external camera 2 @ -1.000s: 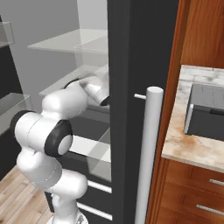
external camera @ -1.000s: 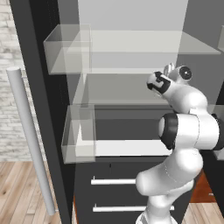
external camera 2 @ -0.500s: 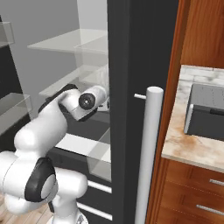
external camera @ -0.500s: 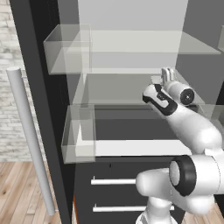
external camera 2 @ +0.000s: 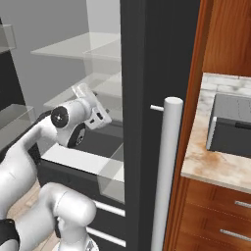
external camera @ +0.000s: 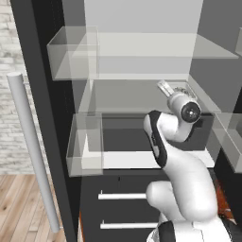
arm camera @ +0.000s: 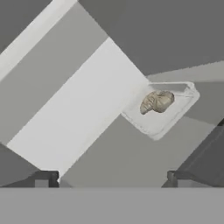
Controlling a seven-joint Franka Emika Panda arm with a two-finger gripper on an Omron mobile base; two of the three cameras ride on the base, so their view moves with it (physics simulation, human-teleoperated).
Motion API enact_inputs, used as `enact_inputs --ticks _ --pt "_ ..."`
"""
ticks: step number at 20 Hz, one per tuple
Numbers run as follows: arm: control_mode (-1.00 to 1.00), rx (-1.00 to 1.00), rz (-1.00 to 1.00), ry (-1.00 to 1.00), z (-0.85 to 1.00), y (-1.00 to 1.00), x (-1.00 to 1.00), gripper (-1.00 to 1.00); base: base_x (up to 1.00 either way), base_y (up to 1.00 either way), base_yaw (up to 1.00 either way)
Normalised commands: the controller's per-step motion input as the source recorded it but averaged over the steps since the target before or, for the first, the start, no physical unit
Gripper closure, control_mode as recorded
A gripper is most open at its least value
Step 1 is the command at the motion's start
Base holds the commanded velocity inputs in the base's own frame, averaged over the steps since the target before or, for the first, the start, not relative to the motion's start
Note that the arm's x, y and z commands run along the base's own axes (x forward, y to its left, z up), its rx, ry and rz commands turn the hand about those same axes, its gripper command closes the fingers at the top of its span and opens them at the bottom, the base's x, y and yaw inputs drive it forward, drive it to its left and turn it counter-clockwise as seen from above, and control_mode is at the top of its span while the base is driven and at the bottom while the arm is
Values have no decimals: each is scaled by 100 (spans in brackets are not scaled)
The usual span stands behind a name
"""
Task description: Place two dumplings into each of the tupperware containers and then place the containers in the fridge.
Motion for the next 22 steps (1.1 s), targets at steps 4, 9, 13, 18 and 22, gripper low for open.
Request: enact_inputs --ticks 4,9,13,18,22 --pt "-100 -39 30 25 31 2 -100 -100 0 0 0" --pt "-100 -5 5 6 -40 2 -100 -100 0 0 0" --pt "-100 -13 10 6 -28 64 -100 -100 0 0 0" --pt "-100 -35 9 38 -39 54 -88 -100 0 0 0" --pt "-100 -16 13 33 -100 1 -60 -100 0 0 0"
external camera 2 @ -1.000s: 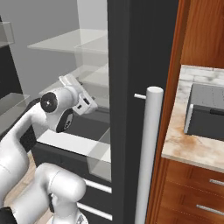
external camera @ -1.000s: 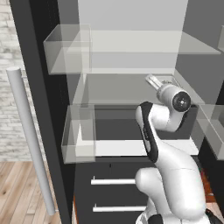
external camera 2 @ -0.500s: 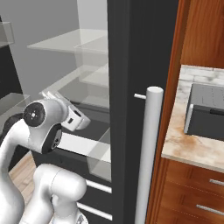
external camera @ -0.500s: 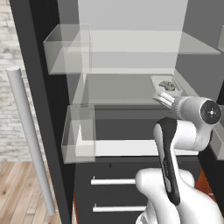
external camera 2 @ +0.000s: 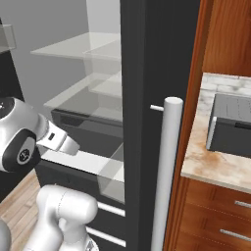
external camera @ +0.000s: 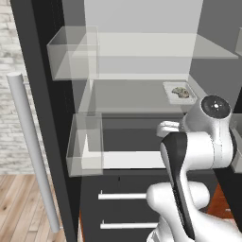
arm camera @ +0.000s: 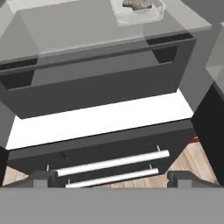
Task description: Place two dumplings into each of the tupperware containers and then place the containers in the fridge.
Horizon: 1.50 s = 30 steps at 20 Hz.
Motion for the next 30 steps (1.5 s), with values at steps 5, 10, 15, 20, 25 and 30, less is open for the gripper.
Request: enact_inputs --ticks 5,10,15,20,25,30 --pt "-100 -2 16 2 -97 10 -44 -100 0 0 0" --pt "-100 -2 8 0 -48 6 -15 -100 0 0 0" --pt "100 0 1 0 -12 0 -1 -100 -3 0 0" --pt "100 0 0 0 0 0 0 -100 -41 0 -3" --pt "100 0 0 0 0 0 0 -100 -44 0 -31" --pt "100 0 0 0 0 0 0 -100 -48 0 -46"
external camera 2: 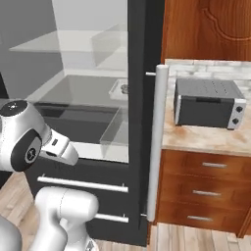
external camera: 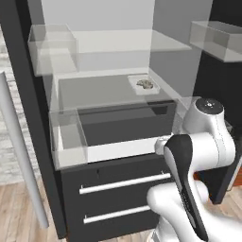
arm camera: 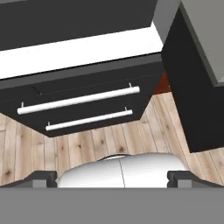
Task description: Place two dumplings into each of the tupperware containers and then place the containers in the fridge.
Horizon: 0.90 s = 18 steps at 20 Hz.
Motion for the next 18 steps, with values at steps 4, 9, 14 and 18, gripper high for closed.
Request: enact_inputs --ticks 4,9,14,18 --pt "100 0 0 0 0 0 0 -100 -65 0 -47" --pt "100 0 0 0 0 0 0 -100 -64 -3 -55" --pt "100 0 0 0 0 0 0 -100 -61 -12 -60" --pt "100 0 0 0 0 0 0 -100 -26 -7 -80"
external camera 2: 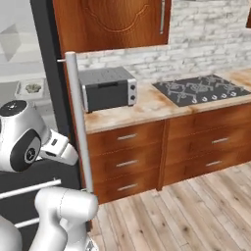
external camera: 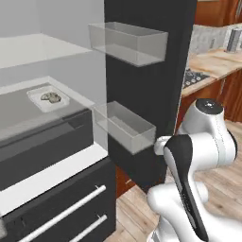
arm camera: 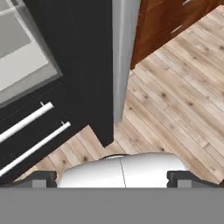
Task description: Place two dumplings into each of the tupperware containers and then place the containers in the fridge.
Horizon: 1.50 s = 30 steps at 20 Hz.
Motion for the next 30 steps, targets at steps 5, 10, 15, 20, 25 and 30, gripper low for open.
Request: enact_inputs --ticks 5,10,15,20,25,30 --pt "100 0 0 0 0 0 0 -100 -44 0 -86" --pt "100 0 0 0 0 0 0 -100 -10 -3 -86" --pt "100 0 0 0 0 0 0 -100 26 -11 -51" --pt "100 0 0 0 0 0 0 -100 91 -5 -30" --pt "100 0 0 0 0 0 0 -100 100 -22 -33" --pt "100 0 0 0 0 0 0 -100 100 -9 -27"
